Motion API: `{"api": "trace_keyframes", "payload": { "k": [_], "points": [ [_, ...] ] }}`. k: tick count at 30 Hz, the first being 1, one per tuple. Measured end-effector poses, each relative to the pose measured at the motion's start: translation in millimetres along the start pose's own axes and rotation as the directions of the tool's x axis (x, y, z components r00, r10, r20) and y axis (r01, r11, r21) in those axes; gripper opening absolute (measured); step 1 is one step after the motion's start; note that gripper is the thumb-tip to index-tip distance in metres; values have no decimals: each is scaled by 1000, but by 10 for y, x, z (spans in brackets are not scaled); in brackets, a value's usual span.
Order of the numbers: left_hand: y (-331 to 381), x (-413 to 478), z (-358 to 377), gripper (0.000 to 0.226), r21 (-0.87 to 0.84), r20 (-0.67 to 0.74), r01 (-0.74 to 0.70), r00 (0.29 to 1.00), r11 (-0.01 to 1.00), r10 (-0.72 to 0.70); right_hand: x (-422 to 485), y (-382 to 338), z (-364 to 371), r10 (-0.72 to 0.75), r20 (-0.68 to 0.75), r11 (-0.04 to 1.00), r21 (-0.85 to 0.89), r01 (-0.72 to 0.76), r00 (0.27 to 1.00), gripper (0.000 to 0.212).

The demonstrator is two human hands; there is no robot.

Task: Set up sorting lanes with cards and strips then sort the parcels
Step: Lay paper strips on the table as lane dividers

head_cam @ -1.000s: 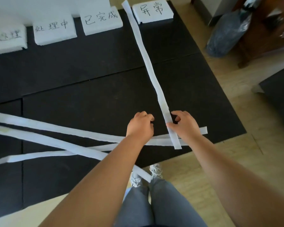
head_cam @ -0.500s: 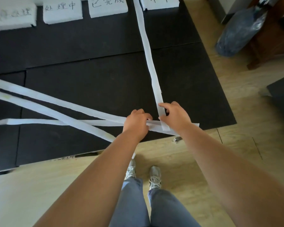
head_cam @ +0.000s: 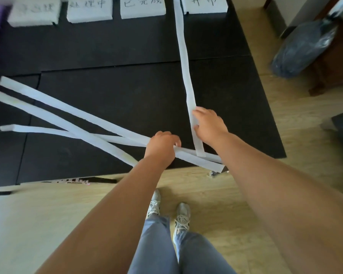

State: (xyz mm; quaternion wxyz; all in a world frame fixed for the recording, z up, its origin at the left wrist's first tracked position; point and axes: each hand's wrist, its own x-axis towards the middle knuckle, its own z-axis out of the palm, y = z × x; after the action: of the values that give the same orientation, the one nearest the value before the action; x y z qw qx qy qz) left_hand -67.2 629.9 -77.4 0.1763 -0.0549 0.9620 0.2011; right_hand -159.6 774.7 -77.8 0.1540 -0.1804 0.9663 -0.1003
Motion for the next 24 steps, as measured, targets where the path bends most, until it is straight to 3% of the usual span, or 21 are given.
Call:
{"api": "trace_keyframes", "payload": {
  "k": [4,11,13,16,18,20,24],
  "points": [
    [-18,43,16,36,-14,9,38,999,999,-38,162,-52,15,59,153,989,-147,-36,986,72],
    [-71,25,20,42,-32,-44,50,998,998,-52,162,-90,-90,81,270,993,-107,-54,960,77],
    [-123,-32,10,42,-50,-101,55,993,997,-59,97,-110,-116,59,201,994,-99,-39,978,66],
    [-213,-145,-52,40,-63,-209,89,973,994,-101,-113,-170,-58,-26,-21,999,-34,25,999,48],
    [-300,-243,-110,37,-100,-299,161,936,982,-184,-274,-289,2,-38,-81,990,130,48,996,41],
    [-408,-361,-139,37,-155,-367,263,880,952,-302,-409,-445,79,-71,-28,973,220,76,997,39],
    [-590,-566,-119,41,-287,-365,512,723,810,-587,-539,-665,254,-121,113,988,113,108,986,48]
  ]
}}
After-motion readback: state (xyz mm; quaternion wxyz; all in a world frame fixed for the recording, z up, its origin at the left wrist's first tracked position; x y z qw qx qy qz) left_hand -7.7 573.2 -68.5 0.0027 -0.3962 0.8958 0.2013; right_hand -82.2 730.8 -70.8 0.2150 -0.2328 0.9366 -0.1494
